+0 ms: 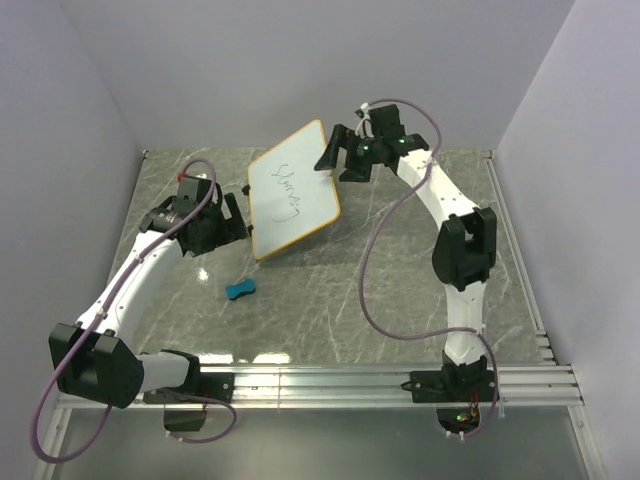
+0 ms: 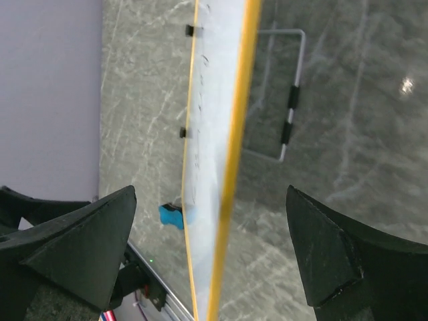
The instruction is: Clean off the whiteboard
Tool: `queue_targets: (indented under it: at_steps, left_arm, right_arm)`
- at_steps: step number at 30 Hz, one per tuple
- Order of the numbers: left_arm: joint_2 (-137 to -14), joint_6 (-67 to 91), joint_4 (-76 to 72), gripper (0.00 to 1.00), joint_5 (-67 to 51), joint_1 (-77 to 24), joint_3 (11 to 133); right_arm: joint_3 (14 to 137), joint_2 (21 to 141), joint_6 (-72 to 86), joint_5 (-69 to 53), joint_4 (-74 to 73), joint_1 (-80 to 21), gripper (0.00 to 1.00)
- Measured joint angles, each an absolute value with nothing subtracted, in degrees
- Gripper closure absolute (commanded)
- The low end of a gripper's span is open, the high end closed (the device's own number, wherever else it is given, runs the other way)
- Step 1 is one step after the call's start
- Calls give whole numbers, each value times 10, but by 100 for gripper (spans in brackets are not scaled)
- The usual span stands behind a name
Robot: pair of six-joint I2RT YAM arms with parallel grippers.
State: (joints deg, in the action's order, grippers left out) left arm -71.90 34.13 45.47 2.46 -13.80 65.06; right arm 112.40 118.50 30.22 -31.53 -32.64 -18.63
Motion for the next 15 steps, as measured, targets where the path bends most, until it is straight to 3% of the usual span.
queue_targets:
  at_steps: [7, 9, 15]
  left_arm:
    - [-731, 367, 466, 5, 41, -140, 659]
    - [-732, 373, 470, 5, 45, -141, 659]
    - [-739, 382, 480, 5, 55, -142, 659]
  right_arm:
    - [1241, 1261, 304, -340, -359, -197, 2]
    - [1244, 1264, 304, -347, -359, -197, 20]
    - [1246, 1296, 297, -350, -371, -201, 50]
